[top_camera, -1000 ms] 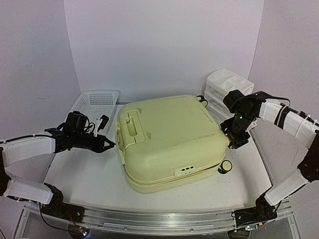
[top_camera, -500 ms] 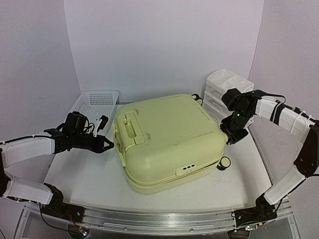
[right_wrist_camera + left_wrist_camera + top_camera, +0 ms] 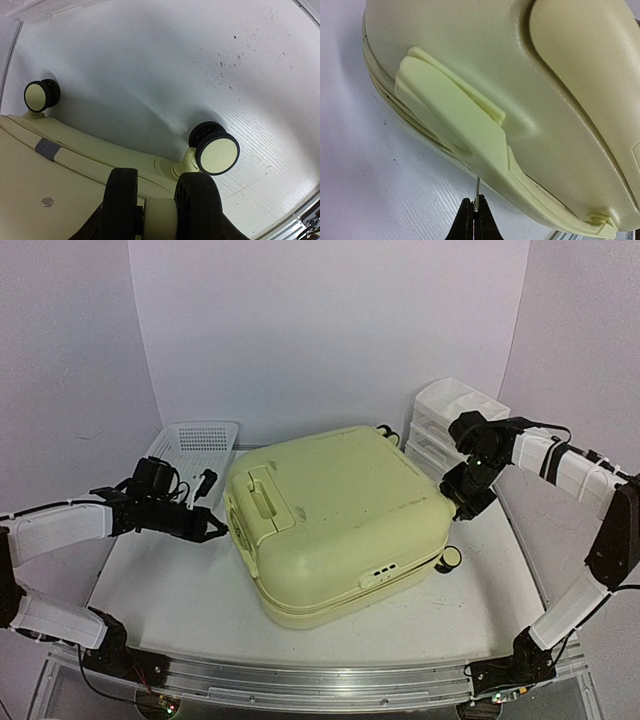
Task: Open, take out, and arrange the luggage
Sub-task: Rotate the luggage at the center of the board, then pick up the handle of luggage.
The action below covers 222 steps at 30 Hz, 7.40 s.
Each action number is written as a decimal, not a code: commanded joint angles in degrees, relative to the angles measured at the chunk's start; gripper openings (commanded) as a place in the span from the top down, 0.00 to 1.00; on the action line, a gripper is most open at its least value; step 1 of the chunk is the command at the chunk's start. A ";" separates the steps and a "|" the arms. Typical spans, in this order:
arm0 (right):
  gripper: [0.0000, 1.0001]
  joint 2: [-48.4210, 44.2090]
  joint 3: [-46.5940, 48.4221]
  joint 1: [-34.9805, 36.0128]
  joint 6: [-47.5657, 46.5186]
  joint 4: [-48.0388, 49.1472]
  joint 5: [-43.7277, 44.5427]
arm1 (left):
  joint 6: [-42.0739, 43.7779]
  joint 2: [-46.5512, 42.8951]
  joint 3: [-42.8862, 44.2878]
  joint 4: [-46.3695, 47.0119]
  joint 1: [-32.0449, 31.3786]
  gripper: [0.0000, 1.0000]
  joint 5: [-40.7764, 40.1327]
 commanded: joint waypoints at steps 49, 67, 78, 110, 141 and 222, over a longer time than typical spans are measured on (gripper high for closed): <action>0.02 -1.27 7.03 0.42 -41.02 4.66 1.41 | 0.84 -12.36 7.76 -1.51 6.41 0.01 -10.59; 0.02 -19.18 -7.09 1.07 -43.55 8.88 -27.66 | -16.88 -30.73 5.51 -20.44 6.32 0.02 9.50; 0.02 -20.72 -18.89 2.72 -35.10 23.09 -37.57 | -23.01 -30.31 -2.92 -18.09 3.57 0.03 13.27; 0.06 10.30 12.90 -0.92 -44.89 26.16 -22.95 | -19.36 -1.33 4.71 6.69 -11.89 0.10 3.18; 0.47 2.31 16.38 35.16 -68.41 21.90 -16.72 | -13.03 -29.61 -7.47 -12.64 -14.49 0.15 -15.95; 1.00 18.93 16.27 49.02 -79.85 34.49 16.44 | -5.25 -32.06 -28.21 20.50 -14.49 0.33 -11.65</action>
